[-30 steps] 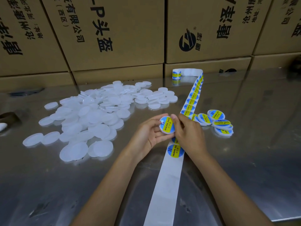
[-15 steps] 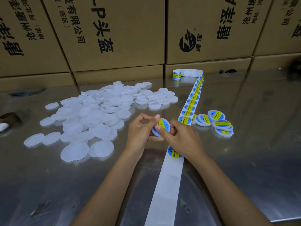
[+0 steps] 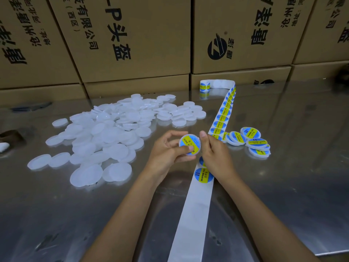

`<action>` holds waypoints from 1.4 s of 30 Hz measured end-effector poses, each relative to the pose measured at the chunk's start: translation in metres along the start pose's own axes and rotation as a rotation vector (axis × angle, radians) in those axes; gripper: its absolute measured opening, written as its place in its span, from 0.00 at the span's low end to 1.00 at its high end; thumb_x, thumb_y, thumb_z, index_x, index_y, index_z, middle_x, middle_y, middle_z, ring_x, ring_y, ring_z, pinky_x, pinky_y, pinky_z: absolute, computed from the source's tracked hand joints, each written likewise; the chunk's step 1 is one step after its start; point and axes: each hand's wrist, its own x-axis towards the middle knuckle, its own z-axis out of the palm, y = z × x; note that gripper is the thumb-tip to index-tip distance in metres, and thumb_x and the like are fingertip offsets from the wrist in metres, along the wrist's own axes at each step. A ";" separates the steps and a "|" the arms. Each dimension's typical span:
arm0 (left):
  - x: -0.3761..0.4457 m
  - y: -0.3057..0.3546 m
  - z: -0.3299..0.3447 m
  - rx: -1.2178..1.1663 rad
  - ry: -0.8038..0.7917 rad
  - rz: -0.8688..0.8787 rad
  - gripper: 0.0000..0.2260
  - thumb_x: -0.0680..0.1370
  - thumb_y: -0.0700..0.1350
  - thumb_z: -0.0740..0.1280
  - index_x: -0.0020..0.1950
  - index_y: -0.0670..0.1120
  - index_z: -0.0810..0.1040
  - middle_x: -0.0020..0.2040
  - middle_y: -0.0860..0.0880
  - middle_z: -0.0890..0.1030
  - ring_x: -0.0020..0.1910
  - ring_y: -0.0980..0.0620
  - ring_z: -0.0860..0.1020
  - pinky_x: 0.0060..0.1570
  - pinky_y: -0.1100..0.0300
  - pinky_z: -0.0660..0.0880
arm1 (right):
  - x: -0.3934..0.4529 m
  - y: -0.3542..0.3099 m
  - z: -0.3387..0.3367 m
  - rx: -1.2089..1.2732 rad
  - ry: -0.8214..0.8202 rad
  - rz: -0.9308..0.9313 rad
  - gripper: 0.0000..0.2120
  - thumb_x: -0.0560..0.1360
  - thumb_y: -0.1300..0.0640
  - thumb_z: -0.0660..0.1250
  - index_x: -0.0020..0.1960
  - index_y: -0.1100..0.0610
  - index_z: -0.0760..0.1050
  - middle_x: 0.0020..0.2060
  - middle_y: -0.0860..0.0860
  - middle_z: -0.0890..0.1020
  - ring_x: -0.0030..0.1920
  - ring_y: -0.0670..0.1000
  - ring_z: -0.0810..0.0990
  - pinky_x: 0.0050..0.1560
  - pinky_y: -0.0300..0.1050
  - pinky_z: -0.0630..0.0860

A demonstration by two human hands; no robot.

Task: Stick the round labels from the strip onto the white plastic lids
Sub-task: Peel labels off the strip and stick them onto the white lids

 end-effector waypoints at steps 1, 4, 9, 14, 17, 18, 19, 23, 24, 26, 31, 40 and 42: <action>-0.001 0.001 0.000 -0.004 0.047 0.008 0.17 0.72 0.32 0.75 0.58 0.41 0.77 0.49 0.40 0.86 0.47 0.42 0.86 0.41 0.56 0.83 | 0.000 -0.001 0.000 0.028 -0.027 0.004 0.23 0.83 0.45 0.56 0.32 0.52 0.62 0.24 0.43 0.68 0.29 0.44 0.66 0.31 0.37 0.62; -0.001 0.003 0.000 0.005 0.145 0.052 0.14 0.73 0.36 0.76 0.55 0.39 0.75 0.47 0.41 0.87 0.44 0.44 0.86 0.37 0.59 0.82 | -0.004 -0.004 0.003 -0.004 -0.170 0.012 0.25 0.78 0.36 0.59 0.33 0.53 0.66 0.24 0.44 0.66 0.28 0.43 0.65 0.30 0.36 0.63; 0.000 0.003 -0.001 -0.007 0.230 0.085 0.10 0.75 0.44 0.75 0.46 0.41 0.76 0.46 0.39 0.86 0.42 0.43 0.86 0.32 0.57 0.81 | -0.007 -0.009 0.006 -0.014 -0.236 0.002 0.26 0.78 0.39 0.63 0.32 0.58 0.67 0.22 0.44 0.64 0.26 0.44 0.64 0.32 0.43 0.63; 0.001 0.001 -0.001 -0.021 0.132 0.065 0.07 0.81 0.43 0.68 0.56 0.41 0.79 0.51 0.41 0.86 0.47 0.45 0.86 0.40 0.57 0.83 | -0.003 -0.014 0.002 -0.014 -0.177 0.096 0.26 0.81 0.43 0.60 0.30 0.57 0.62 0.21 0.45 0.61 0.25 0.44 0.61 0.29 0.40 0.61; 0.002 -0.001 0.000 -0.019 0.079 0.050 0.10 0.82 0.39 0.65 0.63 0.45 0.79 0.55 0.45 0.86 0.52 0.44 0.85 0.44 0.56 0.83 | 0.008 -0.011 -0.008 0.112 0.010 0.304 0.24 0.82 0.43 0.59 0.33 0.57 0.65 0.23 0.47 0.65 0.26 0.45 0.64 0.29 0.39 0.63; 0.002 -0.002 0.000 -0.012 0.086 0.036 0.11 0.83 0.39 0.64 0.64 0.46 0.79 0.55 0.46 0.86 0.51 0.44 0.85 0.43 0.56 0.83 | 0.012 -0.008 -0.012 0.234 0.067 0.405 0.23 0.82 0.44 0.58 0.34 0.56 0.67 0.23 0.47 0.66 0.25 0.46 0.64 0.29 0.40 0.63; 0.002 -0.002 -0.001 0.002 0.098 0.024 0.11 0.83 0.39 0.64 0.64 0.47 0.78 0.54 0.46 0.86 0.50 0.44 0.86 0.42 0.57 0.82 | 0.016 -0.005 -0.017 0.392 0.112 0.503 0.21 0.83 0.45 0.57 0.35 0.56 0.68 0.22 0.46 0.66 0.24 0.46 0.63 0.26 0.39 0.62; 0.005 -0.006 -0.004 0.082 0.160 -0.004 0.10 0.82 0.38 0.64 0.62 0.46 0.79 0.51 0.47 0.87 0.46 0.44 0.86 0.39 0.57 0.82 | 0.022 0.006 -0.037 0.919 0.226 0.754 0.17 0.85 0.50 0.53 0.40 0.55 0.68 0.29 0.49 0.65 0.25 0.45 0.61 0.21 0.35 0.60; 0.005 -0.007 -0.005 0.101 0.172 -0.007 0.09 0.82 0.38 0.64 0.61 0.46 0.79 0.50 0.47 0.87 0.44 0.44 0.86 0.39 0.57 0.82 | 0.022 0.008 -0.041 1.002 0.250 0.780 0.16 0.85 0.51 0.53 0.41 0.56 0.69 0.30 0.49 0.65 0.27 0.46 0.61 0.21 0.35 0.61; 0.006 -0.009 -0.006 0.143 0.185 -0.014 0.09 0.82 0.38 0.64 0.60 0.46 0.79 0.48 0.47 0.87 0.43 0.45 0.86 0.39 0.57 0.82 | 0.023 0.008 -0.045 1.096 0.272 0.812 0.14 0.84 0.52 0.55 0.44 0.58 0.70 0.32 0.50 0.66 0.29 0.47 0.63 0.22 0.35 0.64; 0.011 -0.015 -0.012 0.357 0.293 0.071 0.13 0.80 0.32 0.60 0.54 0.47 0.79 0.46 0.46 0.85 0.40 0.52 0.82 0.38 0.63 0.80 | 0.021 0.007 -0.042 1.049 0.223 0.793 0.11 0.82 0.57 0.56 0.44 0.59 0.72 0.31 0.51 0.67 0.29 0.47 0.64 0.24 0.36 0.66; 0.041 -0.003 -0.064 1.385 0.621 0.251 0.15 0.81 0.40 0.63 0.67 0.41 0.76 0.64 0.41 0.79 0.66 0.41 0.72 0.66 0.50 0.66 | 0.022 0.010 -0.017 0.470 0.238 0.518 0.09 0.77 0.62 0.59 0.41 0.57 0.74 0.28 0.51 0.72 0.24 0.48 0.69 0.28 0.43 0.70; 0.057 0.007 -0.078 1.539 0.634 0.139 0.16 0.83 0.46 0.62 0.68 0.40 0.75 0.64 0.39 0.79 0.66 0.39 0.72 0.66 0.48 0.65 | 0.024 0.012 -0.012 0.386 0.244 0.466 0.10 0.78 0.61 0.59 0.40 0.56 0.74 0.30 0.49 0.74 0.26 0.49 0.71 0.29 0.44 0.70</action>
